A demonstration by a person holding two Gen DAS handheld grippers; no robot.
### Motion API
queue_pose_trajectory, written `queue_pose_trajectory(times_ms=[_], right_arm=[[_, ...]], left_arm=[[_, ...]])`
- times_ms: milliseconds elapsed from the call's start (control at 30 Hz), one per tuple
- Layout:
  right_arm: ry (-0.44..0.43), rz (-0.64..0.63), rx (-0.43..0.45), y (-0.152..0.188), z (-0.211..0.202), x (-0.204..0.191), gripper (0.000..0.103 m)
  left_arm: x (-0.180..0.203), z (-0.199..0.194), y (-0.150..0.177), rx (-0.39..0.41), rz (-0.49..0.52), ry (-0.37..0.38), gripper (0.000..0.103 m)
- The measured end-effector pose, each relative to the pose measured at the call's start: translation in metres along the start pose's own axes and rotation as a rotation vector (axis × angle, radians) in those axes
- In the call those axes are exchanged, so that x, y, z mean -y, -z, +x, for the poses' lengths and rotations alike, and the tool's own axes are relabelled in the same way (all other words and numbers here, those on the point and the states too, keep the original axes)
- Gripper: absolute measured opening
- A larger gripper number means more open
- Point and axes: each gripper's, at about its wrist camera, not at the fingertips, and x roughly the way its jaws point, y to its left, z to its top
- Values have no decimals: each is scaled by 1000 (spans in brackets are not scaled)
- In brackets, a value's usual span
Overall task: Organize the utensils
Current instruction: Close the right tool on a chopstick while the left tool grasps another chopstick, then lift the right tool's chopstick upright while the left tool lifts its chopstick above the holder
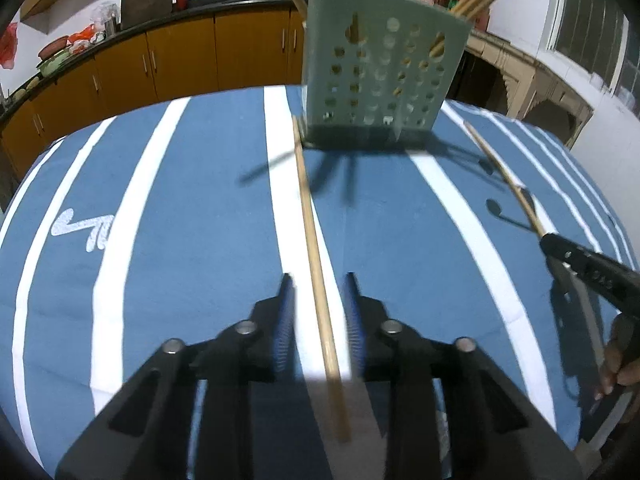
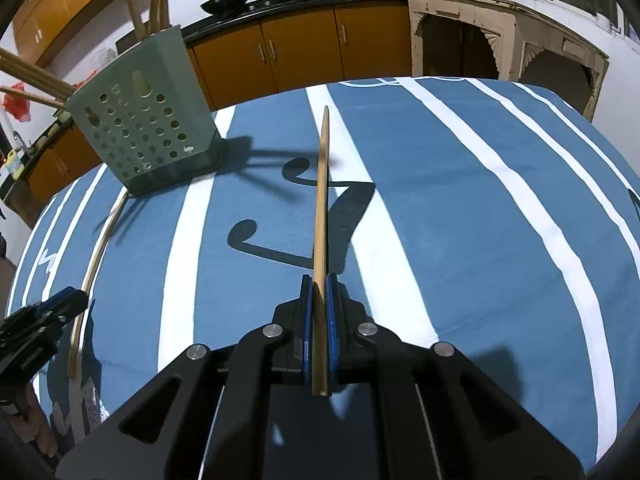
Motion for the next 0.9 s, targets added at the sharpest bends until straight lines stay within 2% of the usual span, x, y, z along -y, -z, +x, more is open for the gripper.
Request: queue_pose_trajectory(times_ms=[100, 133, 333, 433, 900], right_arm=[[-21, -31, -4, 0, 2, -7, 8], [-28, -42, -6, 0, 3, -11, 8], [-46, -98, -7, 4, 2, -22, 8], [-42, -115, -4, 5, 1, -25, 8], [-33, -127, -6, 5, 1, -29, 8]], left_arm=[[-1, 1, -1, 3, 1, -21, 9], [-4, 1, -2, 3, -10, -24, 8], [-40, -4, -2, 3, -100, -82, 8], [-54, -6, 0, 3, -117, -86, 8], [-56, -8, 2, 7, -107, -71, 12]])
